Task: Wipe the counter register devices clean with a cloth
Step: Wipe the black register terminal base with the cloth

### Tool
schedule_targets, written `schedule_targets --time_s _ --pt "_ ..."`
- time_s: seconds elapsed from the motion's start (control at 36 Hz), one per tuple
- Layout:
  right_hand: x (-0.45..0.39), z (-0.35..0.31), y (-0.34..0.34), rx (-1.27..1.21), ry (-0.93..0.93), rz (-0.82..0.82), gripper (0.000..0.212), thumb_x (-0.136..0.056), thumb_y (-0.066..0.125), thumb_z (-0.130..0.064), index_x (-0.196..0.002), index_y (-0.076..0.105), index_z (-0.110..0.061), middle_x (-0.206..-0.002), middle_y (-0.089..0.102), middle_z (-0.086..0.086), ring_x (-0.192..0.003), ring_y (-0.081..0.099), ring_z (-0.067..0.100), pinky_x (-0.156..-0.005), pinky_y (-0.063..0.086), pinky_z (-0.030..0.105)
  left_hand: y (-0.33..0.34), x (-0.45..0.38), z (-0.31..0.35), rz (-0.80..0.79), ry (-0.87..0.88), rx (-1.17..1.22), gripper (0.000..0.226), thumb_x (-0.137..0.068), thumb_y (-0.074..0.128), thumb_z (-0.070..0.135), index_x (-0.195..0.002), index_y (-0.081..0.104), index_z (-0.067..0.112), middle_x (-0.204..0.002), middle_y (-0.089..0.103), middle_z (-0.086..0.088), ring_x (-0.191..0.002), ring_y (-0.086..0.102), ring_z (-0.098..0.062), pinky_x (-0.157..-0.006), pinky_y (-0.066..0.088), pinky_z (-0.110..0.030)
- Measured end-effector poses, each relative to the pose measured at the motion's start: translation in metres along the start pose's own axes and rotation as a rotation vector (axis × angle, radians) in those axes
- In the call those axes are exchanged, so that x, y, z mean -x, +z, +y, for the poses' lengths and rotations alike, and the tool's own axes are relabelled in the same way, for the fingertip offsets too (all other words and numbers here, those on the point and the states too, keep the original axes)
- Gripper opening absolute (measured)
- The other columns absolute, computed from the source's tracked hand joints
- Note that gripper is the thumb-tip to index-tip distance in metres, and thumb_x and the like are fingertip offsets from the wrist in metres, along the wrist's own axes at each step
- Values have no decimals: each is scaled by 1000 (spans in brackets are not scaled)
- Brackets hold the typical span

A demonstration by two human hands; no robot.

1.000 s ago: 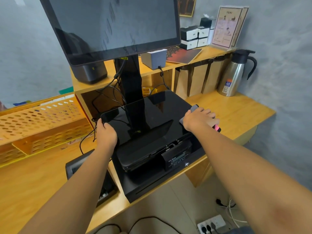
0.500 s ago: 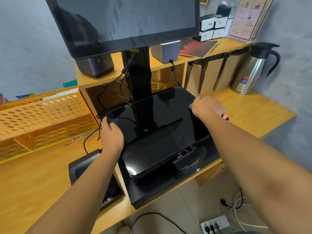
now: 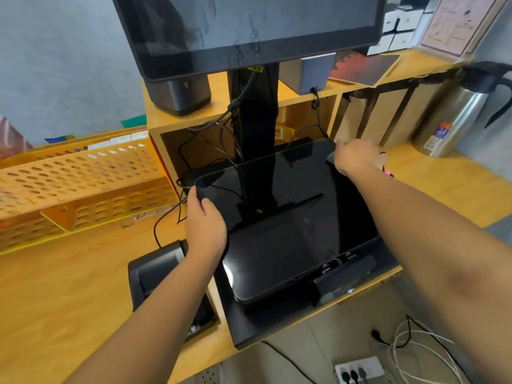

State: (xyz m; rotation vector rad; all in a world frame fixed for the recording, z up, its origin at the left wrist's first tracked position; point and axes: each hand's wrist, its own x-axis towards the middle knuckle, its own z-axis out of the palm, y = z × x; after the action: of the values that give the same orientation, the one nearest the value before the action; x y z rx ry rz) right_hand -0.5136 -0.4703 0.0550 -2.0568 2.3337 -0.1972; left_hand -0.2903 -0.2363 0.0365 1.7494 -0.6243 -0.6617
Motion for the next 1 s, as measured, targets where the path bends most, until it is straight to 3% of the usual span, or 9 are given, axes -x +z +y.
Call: schedule_targets --time_s 0.11,0.25,0.33,0.53,0.67,0.72,0.86,0.94,1.0 --pt "-13 -14 2 -1 -45 -29 49 -107 21 -28 -132 58 -7 -126 56 22 -125 51 42 -109 31 58 1 -3 -3 13 -10 -5 52 -113 30 21 -164 22 22 -166 34 0 -152 33 -21 -125 31 -43" --pt "-24 -10 5 -195 -174 15 54 -106 26 -46 -109 64 -8 -107 61 17 -101 58 39 -103 40 55 2 -3 -3 18 -9 7 52 -113 30 21 -164 22 23 -165 36 0 -148 38 -19 -122 34 -44" --pt "-30 -10 5 -223 -252 27 46 -104 25 -38 -91 59 -9 -97 53 14 -88 48 32 -97 42 54 2 -4 -4 8 -6 18 52 -113 30 20 -164 22 22 -165 35 0 -151 35 -21 -123 33 -45" --pt "-45 -19 8 -169 -386 22 47 -105 25 -38 -106 62 -9 -107 52 14 -103 54 37 -87 41 49 3 -2 -2 4 -14 13 52 -113 31 20 -164 22 23 -167 32 0 -153 32 -20 -124 31 -46" --pt "-53 -31 14 -148 -530 44 45 -105 29 -41 -96 66 -16 -104 61 12 -95 57 34 -75 37 40 3 -2 -1 -3 -7 -6 52 -113 31 21 -164 22 24 -167 32 2 -153 31 -18 -125 31 -44" --pt "-53 -38 16 -169 -566 6 44 -101 28 -43 -88 64 -21 -97 62 8 -90 55 33 -77 40 42 3 -3 -1 -9 0 -18 52 -113 30 22 -164 21 25 -166 33 3 -147 40 -13 -122 34 -39" --pt "-44 -60 21 -121 -532 -37 51 -97 21 -50 -82 64 -26 -90 60 7 -85 49 32 -96 35 54 2 -4 -3 -8 16 -14 52 -113 31 22 -164 21 24 -149 49 11 -92 50 21 -95 38 -18" --pt "-40 -67 24 -90 -546 -14 57 -95 17 -55 -78 64 -27 -86 60 6 -84 48 29 -93 29 51 2 -3 -3 4 1 -20 53 -113 31 22 -165 20 24 -165 35 5 -139 42 -2 -116 34 -28" --pt "-35 -72 27 -65 -581 1 61 -93 14 -57 -77 65 -27 -82 60 5 -82 47 28 -87 23 46 2 -4 -4 10 -5 -21 53 -113 30 22 -165 20 24 -167 32 3 -152 32 -15 -125 28 -36"
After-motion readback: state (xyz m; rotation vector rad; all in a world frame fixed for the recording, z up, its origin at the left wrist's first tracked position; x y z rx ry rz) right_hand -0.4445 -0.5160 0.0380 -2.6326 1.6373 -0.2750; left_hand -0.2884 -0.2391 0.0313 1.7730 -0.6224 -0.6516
